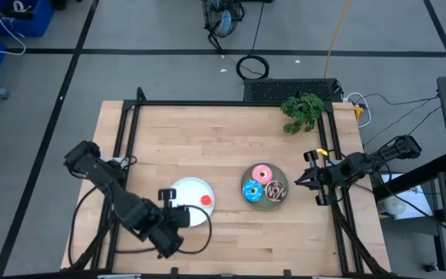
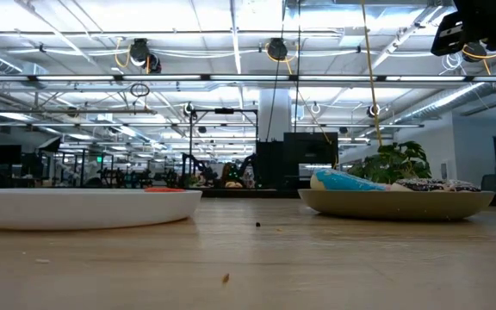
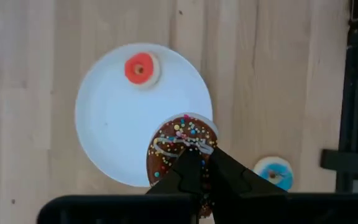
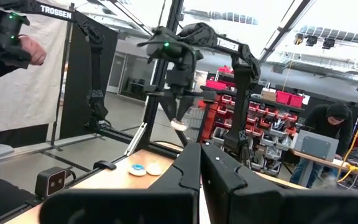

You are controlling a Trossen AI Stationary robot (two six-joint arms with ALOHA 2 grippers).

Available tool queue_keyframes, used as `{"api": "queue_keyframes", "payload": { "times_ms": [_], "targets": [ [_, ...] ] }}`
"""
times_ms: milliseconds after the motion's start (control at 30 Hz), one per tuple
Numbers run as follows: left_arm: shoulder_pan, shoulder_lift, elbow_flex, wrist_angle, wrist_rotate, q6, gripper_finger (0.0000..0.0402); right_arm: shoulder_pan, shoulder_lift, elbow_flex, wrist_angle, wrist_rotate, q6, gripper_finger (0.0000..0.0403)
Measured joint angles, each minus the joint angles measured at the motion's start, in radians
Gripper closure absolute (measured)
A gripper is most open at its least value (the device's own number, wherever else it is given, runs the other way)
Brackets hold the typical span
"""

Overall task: Pick & Place donuts
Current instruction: Put the small brown donut on the white plate

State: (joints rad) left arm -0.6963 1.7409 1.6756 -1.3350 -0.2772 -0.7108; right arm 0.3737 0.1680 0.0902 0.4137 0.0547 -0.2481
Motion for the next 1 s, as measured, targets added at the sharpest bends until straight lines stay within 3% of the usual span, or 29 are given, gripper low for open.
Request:
{"api": "queue_keyframes", "payload": {
  "times_ms": [500, 1000],
  "targets": [
    [0.19, -0.008, -0.001, -0.076, -0.012, 0.169, 0.0394, 0.0, 0.0, 0.0, -0.006, -0.003, 0.0, 0.0403],
    [0.205, -0.008, -0.001, -0.074, 0.015, 0.181, 0.038, 0.0, 0.001, 0.0, -0.01, -0.004, 0.001, 0.0403]
  ]
}}
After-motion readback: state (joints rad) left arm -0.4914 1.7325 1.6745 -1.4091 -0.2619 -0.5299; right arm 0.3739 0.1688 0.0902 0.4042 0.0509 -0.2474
